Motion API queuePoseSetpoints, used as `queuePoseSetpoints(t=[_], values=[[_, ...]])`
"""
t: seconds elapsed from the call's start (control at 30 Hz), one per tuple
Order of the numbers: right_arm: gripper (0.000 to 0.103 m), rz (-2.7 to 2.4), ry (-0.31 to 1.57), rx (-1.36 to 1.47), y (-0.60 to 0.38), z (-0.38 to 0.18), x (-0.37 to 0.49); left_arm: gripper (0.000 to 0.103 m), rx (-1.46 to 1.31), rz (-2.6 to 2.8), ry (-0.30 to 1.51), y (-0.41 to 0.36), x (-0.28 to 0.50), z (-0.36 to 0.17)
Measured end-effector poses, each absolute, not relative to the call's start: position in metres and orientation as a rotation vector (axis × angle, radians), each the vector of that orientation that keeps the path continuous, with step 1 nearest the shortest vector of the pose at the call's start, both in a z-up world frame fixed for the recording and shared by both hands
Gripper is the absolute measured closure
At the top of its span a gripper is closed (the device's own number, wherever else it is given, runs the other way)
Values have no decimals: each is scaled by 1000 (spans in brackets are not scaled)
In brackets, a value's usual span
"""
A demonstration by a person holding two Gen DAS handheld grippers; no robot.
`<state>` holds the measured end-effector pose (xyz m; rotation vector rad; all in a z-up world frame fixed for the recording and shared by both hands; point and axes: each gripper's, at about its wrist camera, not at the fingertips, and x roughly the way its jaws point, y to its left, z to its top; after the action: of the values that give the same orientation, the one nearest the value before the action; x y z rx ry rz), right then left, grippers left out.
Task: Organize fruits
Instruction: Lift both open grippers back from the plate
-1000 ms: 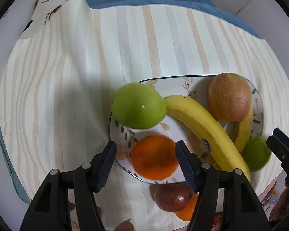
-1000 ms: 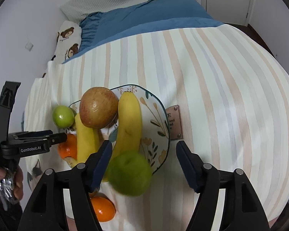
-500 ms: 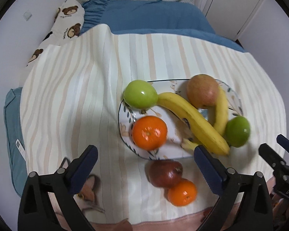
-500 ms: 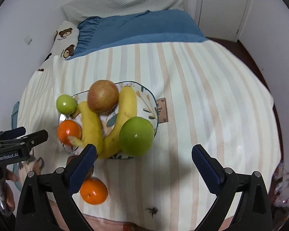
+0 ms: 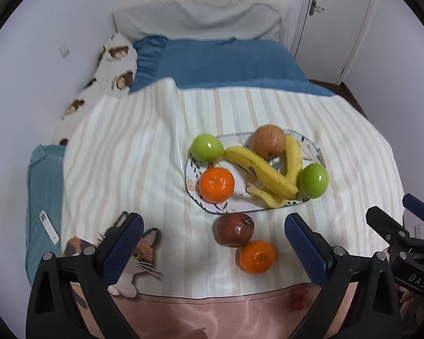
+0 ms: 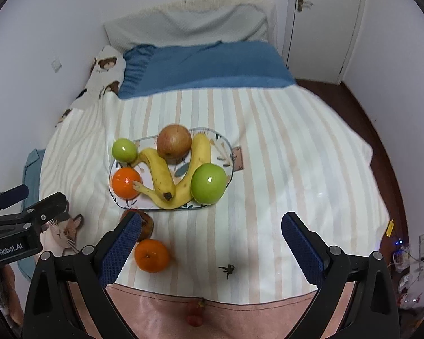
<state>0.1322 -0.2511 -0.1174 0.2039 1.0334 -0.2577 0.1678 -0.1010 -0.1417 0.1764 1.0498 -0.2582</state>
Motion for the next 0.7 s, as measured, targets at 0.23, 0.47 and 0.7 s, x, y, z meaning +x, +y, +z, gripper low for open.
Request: queuePoseSetpoints(t=[0.23, 0.47, 0.7], values=[[2, -271, 956, 180, -238, -80, 103, 1, 165, -257, 965, -94, 141, -110], [2, -280, 894, 183, -232, -48, 79, 1, 136, -271, 912, -87, 121, -85], [2, -261, 858, 199, -226, -27, 69, 1, 126, -281, 894, -85, 111, -77]])
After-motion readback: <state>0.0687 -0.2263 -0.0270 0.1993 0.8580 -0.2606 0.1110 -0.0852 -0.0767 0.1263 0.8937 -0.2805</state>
